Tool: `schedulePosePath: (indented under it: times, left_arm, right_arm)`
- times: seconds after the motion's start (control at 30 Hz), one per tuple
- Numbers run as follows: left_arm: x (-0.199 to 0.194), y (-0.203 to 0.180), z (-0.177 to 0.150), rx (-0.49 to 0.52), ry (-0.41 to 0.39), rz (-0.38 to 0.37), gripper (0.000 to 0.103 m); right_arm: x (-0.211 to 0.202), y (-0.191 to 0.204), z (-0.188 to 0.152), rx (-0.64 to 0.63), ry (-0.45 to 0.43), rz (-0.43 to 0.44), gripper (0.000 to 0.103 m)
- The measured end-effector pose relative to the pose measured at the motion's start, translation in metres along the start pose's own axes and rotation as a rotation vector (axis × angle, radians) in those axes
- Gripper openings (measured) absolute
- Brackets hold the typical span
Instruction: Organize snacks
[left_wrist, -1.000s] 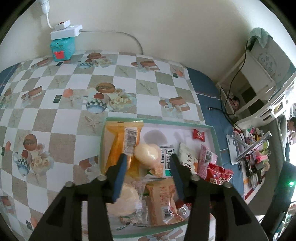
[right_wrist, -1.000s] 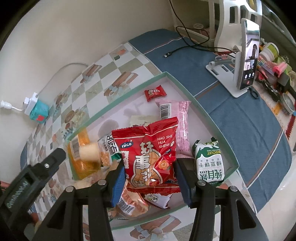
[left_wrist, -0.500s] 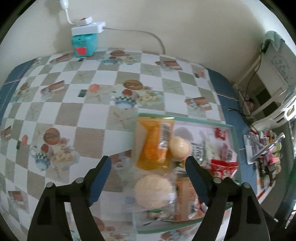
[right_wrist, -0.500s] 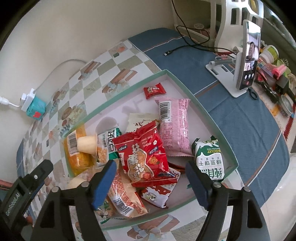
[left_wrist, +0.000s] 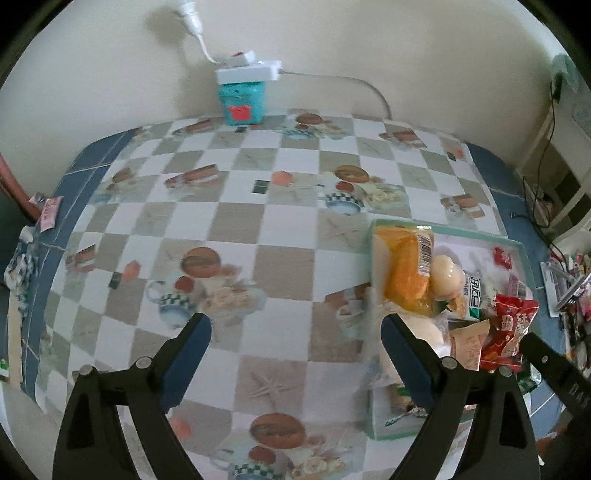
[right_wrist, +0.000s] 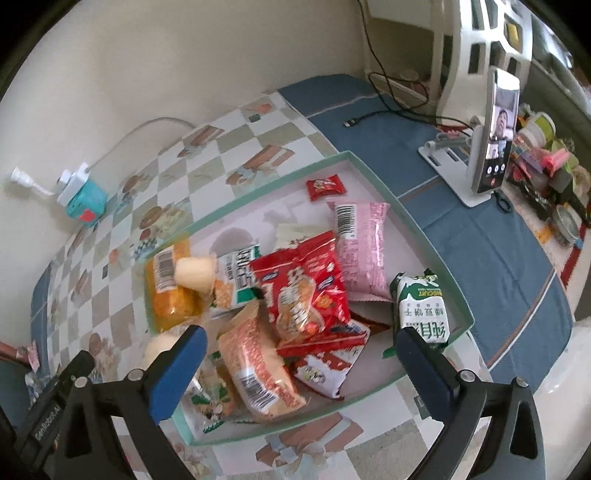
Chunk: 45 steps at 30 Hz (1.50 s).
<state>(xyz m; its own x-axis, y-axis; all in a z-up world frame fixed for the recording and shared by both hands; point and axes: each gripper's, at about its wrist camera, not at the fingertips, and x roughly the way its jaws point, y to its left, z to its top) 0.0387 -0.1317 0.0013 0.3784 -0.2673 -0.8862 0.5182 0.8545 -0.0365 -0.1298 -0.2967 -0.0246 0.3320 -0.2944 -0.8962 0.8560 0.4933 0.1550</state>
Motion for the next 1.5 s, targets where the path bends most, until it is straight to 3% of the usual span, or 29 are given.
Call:
schedulePosePath:
  times: [0.13, 0.37, 0.77, 0.93, 1.5]
  left_arm:
    - [-0.014, 0.015, -0.007, -0.04, -0.019, 0.032, 0.093]
    - [-0.028, 0.025, -0.027, -0.007, -0.01, 0.062, 0.093]
    - [-0.032, 0.045, -0.073, 0.005, 0.048, 0.138, 0.093]
    - [-0.027, 0.05, -0.085, 0.021, 0.094, 0.178, 0.093]
    - [-0.028, 0.049, -0.088, 0.044, 0.105, 0.164, 0.093]
  right_arm:
    - [-0.012, 0.012, -0.017, -0.065, -0.031, -0.016, 0.103]
    - [-0.027, 0.025, -0.047, -0.144, -0.067, -0.011, 0.103]
    - [-0.03, 0.026, -0.084, -0.183, -0.056, -0.02, 0.103]
    - [-0.032, 0.027, -0.091, -0.194, -0.057, -0.025, 0.103]
    - [-0.032, 0.035, -0.094, -0.222, -0.054, -0.04, 0.103]
